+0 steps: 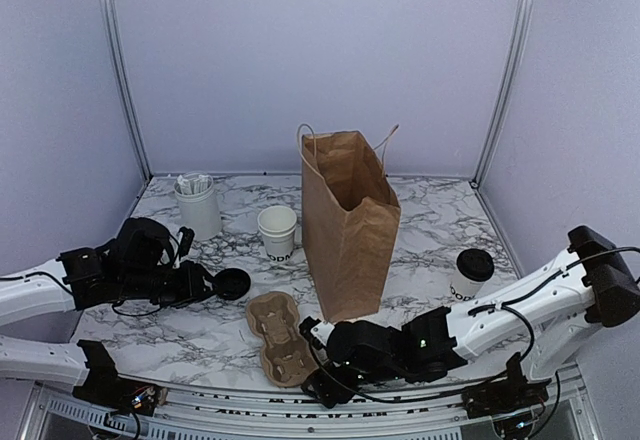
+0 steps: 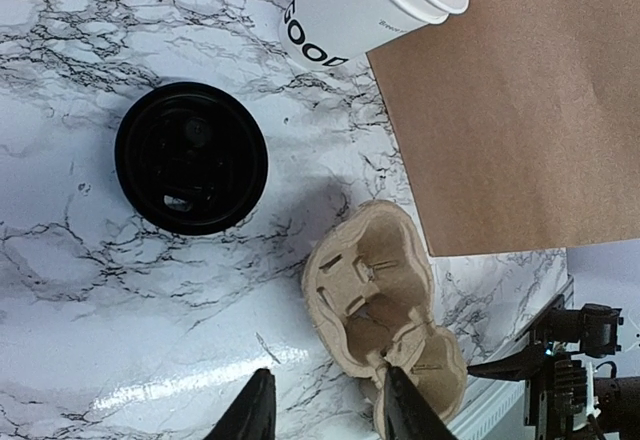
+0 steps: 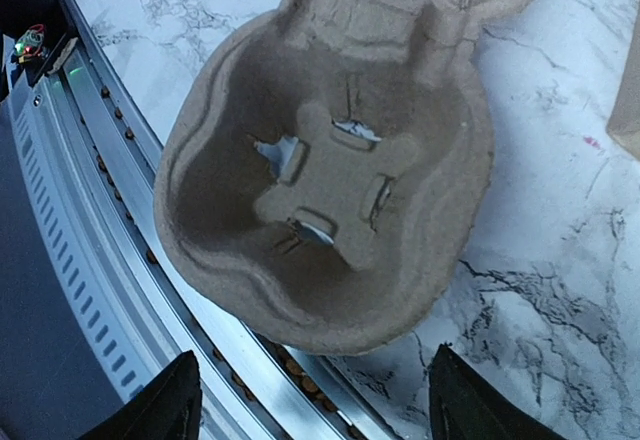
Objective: Pack the takeout coffee
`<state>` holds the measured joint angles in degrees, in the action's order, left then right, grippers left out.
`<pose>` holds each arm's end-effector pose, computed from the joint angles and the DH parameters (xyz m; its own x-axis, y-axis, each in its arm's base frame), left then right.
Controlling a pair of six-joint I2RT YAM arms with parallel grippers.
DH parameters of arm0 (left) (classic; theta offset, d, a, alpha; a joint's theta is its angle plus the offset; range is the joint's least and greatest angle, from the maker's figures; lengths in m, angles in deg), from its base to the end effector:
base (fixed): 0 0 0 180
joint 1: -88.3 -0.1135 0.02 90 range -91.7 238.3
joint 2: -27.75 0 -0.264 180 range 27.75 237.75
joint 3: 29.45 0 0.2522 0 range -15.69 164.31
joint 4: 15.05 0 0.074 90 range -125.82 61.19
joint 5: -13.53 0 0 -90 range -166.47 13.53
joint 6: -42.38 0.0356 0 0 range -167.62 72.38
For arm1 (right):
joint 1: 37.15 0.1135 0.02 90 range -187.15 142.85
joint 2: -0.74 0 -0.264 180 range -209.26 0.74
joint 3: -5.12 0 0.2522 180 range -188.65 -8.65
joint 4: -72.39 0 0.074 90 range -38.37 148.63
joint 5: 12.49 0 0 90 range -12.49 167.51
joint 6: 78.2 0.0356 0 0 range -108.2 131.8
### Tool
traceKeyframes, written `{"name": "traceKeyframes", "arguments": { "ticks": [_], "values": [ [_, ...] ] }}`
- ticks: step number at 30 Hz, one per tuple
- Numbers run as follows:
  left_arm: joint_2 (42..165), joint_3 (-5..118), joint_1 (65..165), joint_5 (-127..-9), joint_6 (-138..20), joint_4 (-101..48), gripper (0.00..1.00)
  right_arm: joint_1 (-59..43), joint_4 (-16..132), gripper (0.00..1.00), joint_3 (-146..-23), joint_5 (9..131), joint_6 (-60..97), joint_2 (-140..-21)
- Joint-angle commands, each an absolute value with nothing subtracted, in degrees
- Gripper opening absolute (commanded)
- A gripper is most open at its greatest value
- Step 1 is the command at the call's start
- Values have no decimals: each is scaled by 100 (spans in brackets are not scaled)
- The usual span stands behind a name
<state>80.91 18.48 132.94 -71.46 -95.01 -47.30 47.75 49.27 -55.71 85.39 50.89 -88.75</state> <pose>0.1399 -0.1426 0.2352 -0.8446 -0.1964 -0.4981 0.1886 0.7616 -0.6200 0.0321 0.3049 0.1707 -0.6716 -0.4986 -0.5481 -0.7159 0.6273 0.3065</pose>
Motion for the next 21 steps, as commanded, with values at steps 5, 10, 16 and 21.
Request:
{"name": "traceKeyframes", "arguments": {
  "ticks": [5,10,16,21],
  "values": [
    [7765,1719,13312,-7455,-9524,-4977,39,4834,5417,79,-6501,7915,5440,-9565],
    [7832,1891,13225,-7580,-9393,-5199,39,4834,5333,80,-7494,7526,5076,-10372],
    [7684,2008,12873,-7756,-9276,-5525,40,4837,4475,80,-8737,7572,4564,-11016],
    [7567,2054,12572,-7744,-9202,-5613,41,4696,3462,83,-9018,7853,3781,-10839]
  ]
}}
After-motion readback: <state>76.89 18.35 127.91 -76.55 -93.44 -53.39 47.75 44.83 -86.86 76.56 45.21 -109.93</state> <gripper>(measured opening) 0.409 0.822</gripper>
